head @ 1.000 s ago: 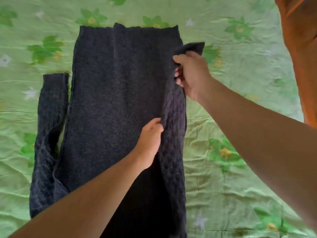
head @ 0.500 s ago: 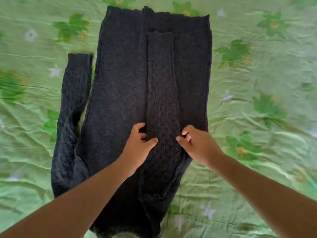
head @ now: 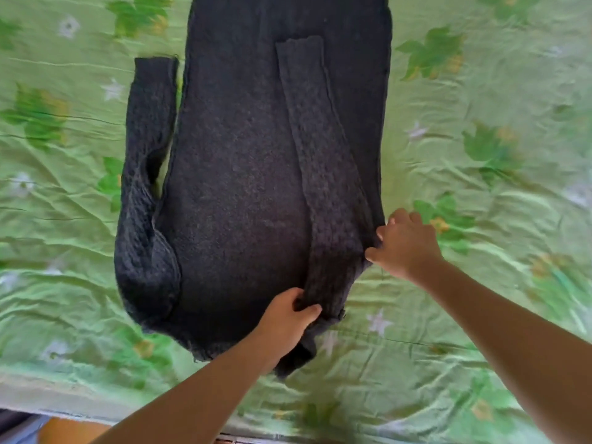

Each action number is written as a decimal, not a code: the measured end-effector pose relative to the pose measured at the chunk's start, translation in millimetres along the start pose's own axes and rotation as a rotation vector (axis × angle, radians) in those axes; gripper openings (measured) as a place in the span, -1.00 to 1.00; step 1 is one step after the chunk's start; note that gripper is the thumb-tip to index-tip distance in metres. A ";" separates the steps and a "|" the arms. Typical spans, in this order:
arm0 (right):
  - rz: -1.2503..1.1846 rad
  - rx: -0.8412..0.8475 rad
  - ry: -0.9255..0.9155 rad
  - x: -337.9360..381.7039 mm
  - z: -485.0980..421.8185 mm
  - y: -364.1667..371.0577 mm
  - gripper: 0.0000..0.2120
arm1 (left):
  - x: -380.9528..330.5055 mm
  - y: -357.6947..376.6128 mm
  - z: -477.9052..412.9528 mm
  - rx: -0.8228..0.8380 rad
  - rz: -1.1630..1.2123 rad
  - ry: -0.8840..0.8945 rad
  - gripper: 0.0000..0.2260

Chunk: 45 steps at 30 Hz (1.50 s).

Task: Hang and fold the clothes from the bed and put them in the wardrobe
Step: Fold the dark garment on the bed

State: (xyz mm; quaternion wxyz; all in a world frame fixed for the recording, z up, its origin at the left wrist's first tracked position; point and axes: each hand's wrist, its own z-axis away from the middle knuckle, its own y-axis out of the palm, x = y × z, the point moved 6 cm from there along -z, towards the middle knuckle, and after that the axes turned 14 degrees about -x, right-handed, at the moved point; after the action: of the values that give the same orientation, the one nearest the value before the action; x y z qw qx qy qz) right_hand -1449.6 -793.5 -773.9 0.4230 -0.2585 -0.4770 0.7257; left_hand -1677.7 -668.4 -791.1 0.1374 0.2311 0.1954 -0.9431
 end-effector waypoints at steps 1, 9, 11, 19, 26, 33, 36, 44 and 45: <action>-0.128 0.063 0.078 -7.9 6.8 8.0 -0.74 | 0.0 6.4 1.8 0.007 -0.046 0.030 -0.94; -1.036 0.168 0.618 5.1 35.1 34.0 -0.57 | 8.6 27.9 13.2 0.162 0.028 -0.125 -0.78; -1.141 0.112 0.662 14.4 43.8 35.4 -0.44 | 8.0 28.9 17.8 0.257 0.101 -0.202 -0.72; -0.145 -0.448 -0.063 54.9 64.0 6.3 -0.43 | -15.3 -48.0 -10.5 -0.121 -0.095 0.217 -0.85; 0.030 -0.219 -0.451 131.8 56.6 8.5 -0.67 | -45.4 -188.3 -29.9 -0.654 -0.518 0.727 -0.70; -0.088 -0.126 -0.447 246.5 12.8 -19.7 -0.63 | 7.7 -288.9 -75.5 -0.688 -0.067 0.216 -0.27; -0.190 -0.152 -0.440 301.6 -17.1 -37.7 -0.64 | 15.5 -315.1 -90.7 -0.758 -0.111 0.197 -0.29; 0.170 -0.419 -0.819 447.9 -88.0 -76.7 -0.55 | 29.8 -315.5 -128.6 -0.442 0.016 0.184 -0.74; 0.197 -0.420 -0.816 461.2 -96.1 -75.3 -0.58 | 30.8 -314.9 -129.8 -0.413 0.021 0.191 -0.77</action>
State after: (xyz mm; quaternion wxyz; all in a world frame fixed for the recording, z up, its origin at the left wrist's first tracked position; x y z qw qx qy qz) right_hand -1581.5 -336.9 -731.8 0.0683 -0.0760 -0.7139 0.6927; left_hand -1764.6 -338.5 -816.1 0.1725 0.2882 0.3939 -0.8556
